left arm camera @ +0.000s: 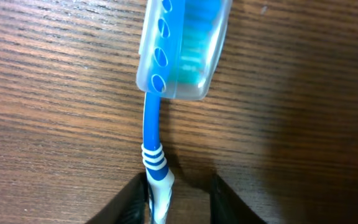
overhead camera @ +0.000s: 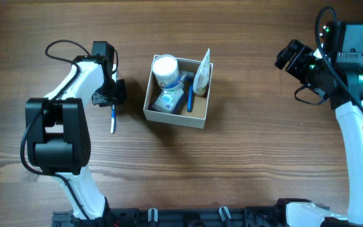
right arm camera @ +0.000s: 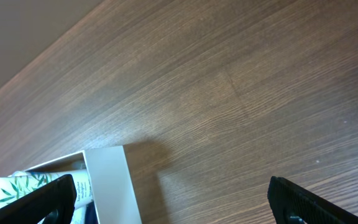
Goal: Pack container
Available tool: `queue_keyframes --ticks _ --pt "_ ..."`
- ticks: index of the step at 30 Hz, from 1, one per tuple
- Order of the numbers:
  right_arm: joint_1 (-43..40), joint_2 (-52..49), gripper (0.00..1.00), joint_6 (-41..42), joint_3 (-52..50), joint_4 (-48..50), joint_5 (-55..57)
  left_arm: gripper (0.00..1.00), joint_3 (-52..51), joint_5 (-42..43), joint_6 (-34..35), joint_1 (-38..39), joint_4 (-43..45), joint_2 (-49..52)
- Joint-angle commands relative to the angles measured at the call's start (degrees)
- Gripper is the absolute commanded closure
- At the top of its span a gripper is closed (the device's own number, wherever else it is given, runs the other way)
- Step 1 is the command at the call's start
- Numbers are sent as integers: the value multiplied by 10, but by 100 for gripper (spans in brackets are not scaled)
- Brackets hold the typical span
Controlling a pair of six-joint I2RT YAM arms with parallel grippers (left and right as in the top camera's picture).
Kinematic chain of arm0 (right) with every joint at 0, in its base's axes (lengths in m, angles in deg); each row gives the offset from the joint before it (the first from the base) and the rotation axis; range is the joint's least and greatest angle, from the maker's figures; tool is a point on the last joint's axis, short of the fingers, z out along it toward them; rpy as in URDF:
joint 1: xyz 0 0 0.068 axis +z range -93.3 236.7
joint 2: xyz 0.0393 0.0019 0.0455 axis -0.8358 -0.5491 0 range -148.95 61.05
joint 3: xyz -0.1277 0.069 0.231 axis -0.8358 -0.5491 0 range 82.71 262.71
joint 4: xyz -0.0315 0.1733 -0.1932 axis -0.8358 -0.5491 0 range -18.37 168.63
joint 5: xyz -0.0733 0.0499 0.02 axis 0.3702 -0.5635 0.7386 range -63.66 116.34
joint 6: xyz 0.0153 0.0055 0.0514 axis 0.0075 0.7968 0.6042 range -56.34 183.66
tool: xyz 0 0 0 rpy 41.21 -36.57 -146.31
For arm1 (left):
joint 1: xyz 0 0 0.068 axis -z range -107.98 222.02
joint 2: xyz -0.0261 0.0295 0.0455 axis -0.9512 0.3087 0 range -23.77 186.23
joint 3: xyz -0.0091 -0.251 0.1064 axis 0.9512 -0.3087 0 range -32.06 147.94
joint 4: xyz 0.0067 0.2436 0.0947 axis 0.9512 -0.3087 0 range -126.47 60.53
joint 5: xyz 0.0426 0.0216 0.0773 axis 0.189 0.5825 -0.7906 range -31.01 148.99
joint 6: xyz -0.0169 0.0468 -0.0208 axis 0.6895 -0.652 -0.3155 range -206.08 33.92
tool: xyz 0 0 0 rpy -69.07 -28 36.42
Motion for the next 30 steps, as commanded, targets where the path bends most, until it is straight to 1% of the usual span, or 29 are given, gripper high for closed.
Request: queue_keyframes --ticks 1,2,5,8,12,14,15,18,21,24,27,30 --pt "-1 -4 0 8 8 1 -5 87 -6 3 -3 -4 2 23" --pt "-1 -4 0 8 8 1 -5 91 -5 2 -3 -4 -3 19" --pt "-1 -4 0 8 8 1 -5 96 -4 -4 -3 -4 -14 -7" --pt "-1 -4 0 7 8 1 -5 96 0 -4 0 -4 -29 -48" --pt "-1 -4 0 8 8 1 -5 96 27 10 19 13 -68 -150" --pt "-1 -4 0 8 8 1 -5 96 31 34 19 37 -65 -210" --pt "-1 -4 0 8 8 1 -5 96 31 40 19 82 -46 -271" --pt "-1 -4 0 8 8 1 -5 96 31 40 14 139 -9 -305" --pt "-1 -4 0 8 8 1 -5 96 31 34 -19 200 41 -307" --pt "-1 -4 0 8 8 1 -5 96 31 1 -21 252 98 -280" --pt "-1 -4 0 8 8 1 -5 96 31 -6 -34 275 130 -243" --pt "-1 -4 0 8 8 1 -5 96 31 -7 -33 278 153 -198"
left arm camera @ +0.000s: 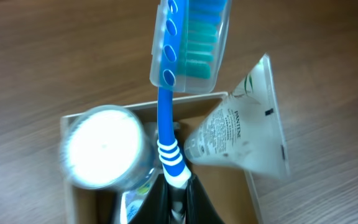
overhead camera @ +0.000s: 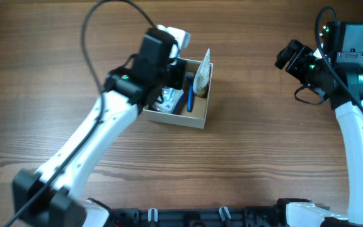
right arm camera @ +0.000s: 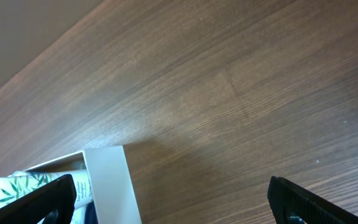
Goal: Pack container
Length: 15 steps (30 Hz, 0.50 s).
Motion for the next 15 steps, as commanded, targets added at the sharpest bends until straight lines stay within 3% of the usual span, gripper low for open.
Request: queue_keyframes --ticks 1,5,6,8,13,15 --pt "-1 -4 0 8 8 2 -5 96 1 -11 -15 1 17 60" --pt "-1 -4 0 8 8 1 -5 95 1 22 -14 5 13 92" --pt "-1 -4 0 8 8 1 -5 88 1 21 -14 7 13 94" --pt "-1 -4 0 8 8 2 -5 65 1 11 -14 7 13 94" --pt "-1 -4 0 8 8 2 -5 59 7 -49 -14 3 0 67" --pt "-1 -4 0 8 8 2 -5 50 11 -67 -14 -2 -12 36"
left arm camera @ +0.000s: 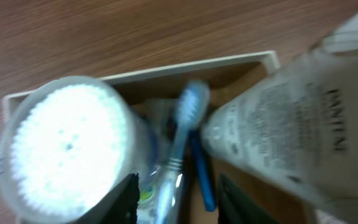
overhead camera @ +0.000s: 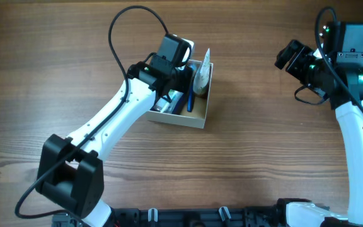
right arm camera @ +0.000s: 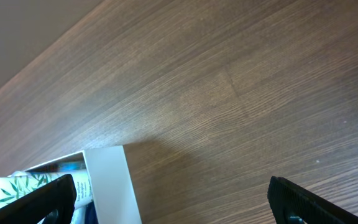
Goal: Pack container
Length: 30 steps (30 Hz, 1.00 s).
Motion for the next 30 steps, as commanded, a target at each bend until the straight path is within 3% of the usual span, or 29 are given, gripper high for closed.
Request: queue_keyframes --ticks 1,6,9,12,18,30 --pt "-1 -4 0 8 8 2 -5 43 13 -60 -3 -10 -18 -79" --pt "-1 -4 0 7 8 2 -5 17 14 -101 -3 -71 -64 -185" --pt "-1 -4 0 8 8 2 -5 14 14 -103 -2 -153 -106 -235" --pt "-1 -4 0 8 8 2 -5 2 14 -70 3 -255 -133 -250" --pt "-1 -4 0 8 8 2 -5 0 14 -48 3 -354 -184 -245" --pt "-1 -4 0 8 8 2 -5 0 14 -48 3 -363 -192 -245"
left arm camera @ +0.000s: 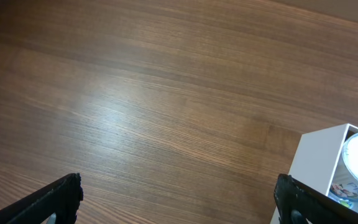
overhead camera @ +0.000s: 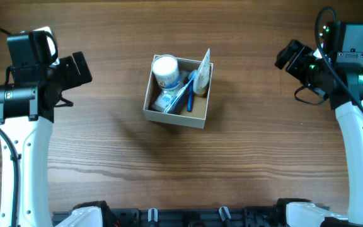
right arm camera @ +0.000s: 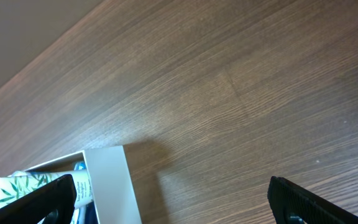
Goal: Pack container
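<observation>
An open white box (overhead camera: 172,118) stands mid-table. Inside are a white-lidded jar (overhead camera: 166,68), a white tube (overhead camera: 202,74) leaning on the right wall, and a blue toothbrush (overhead camera: 184,92) lying slantwise between them. My left gripper (overhead camera: 80,68) hangs far left of the box, open and empty; the left wrist view shows it (left arm camera: 179,202) spread wide over bare wood, with the box (left arm camera: 316,163) and jar at the right edge. My right gripper (overhead camera: 288,57) is far right, open and empty (right arm camera: 173,202), with the box corner (right arm camera: 107,180) and the tube (right arm camera: 17,186) at lower left.
Dark wooden table (overhead camera: 263,151) all around the box. A rail with black clamps (overhead camera: 188,214) runs along the near edge.
My left gripper was open right over the box with the toothbrush lying inside; now the arm is back at the far left of the table. The right arm has not moved.
The toothbrush lay on the table left of the box with my left jaws either side of its handle. Then my left gripper held it above the box. Then the gripper was open with the toothbrush in the box. Now the left arm is at the far left.
</observation>
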Available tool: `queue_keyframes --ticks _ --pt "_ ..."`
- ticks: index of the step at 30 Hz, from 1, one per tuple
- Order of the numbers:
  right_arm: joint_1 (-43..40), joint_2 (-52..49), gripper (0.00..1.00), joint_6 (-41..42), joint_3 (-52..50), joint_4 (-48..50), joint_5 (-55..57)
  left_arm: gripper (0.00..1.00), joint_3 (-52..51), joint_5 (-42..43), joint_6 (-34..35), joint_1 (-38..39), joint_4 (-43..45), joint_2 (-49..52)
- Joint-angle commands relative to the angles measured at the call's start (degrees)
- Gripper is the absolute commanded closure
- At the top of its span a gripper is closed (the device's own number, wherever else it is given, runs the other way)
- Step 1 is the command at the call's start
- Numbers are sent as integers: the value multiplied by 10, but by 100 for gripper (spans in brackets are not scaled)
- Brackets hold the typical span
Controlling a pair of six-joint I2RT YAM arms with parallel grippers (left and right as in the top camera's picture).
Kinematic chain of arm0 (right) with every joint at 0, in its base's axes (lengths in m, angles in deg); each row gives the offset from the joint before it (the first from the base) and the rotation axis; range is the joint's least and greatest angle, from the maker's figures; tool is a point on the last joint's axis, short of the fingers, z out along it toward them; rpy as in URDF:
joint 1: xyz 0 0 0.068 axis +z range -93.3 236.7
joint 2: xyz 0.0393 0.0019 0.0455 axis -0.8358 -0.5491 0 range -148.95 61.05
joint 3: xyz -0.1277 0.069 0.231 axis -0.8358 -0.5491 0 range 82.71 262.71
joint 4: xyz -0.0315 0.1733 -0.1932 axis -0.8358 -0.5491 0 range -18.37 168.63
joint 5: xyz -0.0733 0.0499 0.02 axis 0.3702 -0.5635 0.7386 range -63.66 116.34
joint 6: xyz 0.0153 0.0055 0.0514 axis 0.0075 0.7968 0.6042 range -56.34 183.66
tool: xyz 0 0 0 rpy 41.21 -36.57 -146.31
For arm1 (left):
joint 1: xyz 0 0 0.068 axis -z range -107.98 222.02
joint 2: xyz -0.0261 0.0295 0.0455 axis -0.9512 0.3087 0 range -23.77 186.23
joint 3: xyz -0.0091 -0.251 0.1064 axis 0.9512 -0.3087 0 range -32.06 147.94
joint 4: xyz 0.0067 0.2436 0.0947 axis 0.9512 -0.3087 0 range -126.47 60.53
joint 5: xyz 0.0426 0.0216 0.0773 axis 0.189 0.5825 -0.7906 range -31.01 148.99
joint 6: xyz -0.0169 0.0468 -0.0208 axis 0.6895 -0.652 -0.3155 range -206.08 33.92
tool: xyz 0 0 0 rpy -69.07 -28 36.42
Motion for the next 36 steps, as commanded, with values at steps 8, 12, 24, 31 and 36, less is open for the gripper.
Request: queue_keyframes --ticks 8,12,24,31,36 --pt "-1 10 0 8 7 1 -5 0 3 8 3 -3 0 1" --pt "0 89 0 -78 3 -37 67 0 3 7 3 -3 0 1" --pt "-1 429 0 -264 -318 86 75 0 3 7 3 -3 0 1" --pt "-1 599 0 -261 -538 161 14 0 3 7 3 -3 0 1" --pt "-1 693 0 -262 -617 168 14 0 3 7 3 -3 0 1"
